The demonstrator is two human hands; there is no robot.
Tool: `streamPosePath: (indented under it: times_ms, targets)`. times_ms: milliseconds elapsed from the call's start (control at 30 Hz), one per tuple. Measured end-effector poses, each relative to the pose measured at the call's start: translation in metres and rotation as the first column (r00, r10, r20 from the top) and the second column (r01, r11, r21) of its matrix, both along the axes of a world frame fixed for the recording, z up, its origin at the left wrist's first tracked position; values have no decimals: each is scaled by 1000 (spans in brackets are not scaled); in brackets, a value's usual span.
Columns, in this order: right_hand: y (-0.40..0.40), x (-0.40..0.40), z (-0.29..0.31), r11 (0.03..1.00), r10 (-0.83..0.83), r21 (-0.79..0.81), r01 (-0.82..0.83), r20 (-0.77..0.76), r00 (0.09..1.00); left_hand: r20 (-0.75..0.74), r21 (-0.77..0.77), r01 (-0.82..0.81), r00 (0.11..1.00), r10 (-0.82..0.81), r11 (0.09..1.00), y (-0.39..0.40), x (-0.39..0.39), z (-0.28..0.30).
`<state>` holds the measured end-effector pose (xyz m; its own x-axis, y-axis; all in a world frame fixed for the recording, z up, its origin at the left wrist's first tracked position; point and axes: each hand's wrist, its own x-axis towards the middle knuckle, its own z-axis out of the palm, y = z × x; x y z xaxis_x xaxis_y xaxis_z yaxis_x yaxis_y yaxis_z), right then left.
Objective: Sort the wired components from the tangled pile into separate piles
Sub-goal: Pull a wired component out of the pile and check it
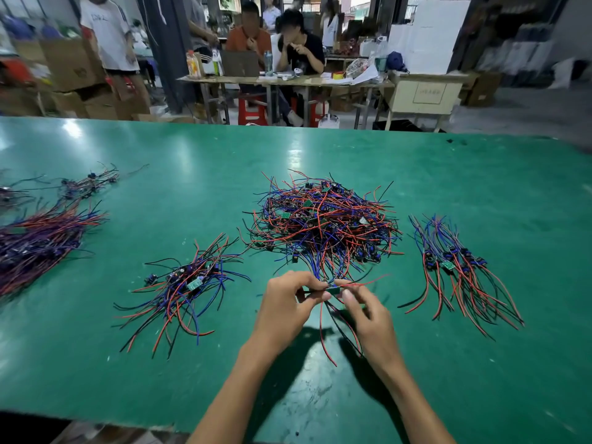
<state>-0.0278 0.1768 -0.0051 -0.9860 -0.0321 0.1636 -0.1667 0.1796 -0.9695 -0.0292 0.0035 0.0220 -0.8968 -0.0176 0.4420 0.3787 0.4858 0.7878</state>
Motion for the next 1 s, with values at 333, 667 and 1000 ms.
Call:
streamPosePath:
  times_ms: [333, 667, 1000]
  targets:
    - [7, -4, -4, 956, -77, -275, 97, 81, 994, -62, -120, -72, 996, 65, 990, 10, 23, -18]
    - [12, -5, -4, 872, -116, -457, 175, 154, 981, 62, -252, -42, 996, 59, 967, -16, 52, -2]
    - [15, 2, 0, 935, 38, -354, 0, 101, 994, 657, 343, 535, 452, -604, 772, -10, 7, 36]
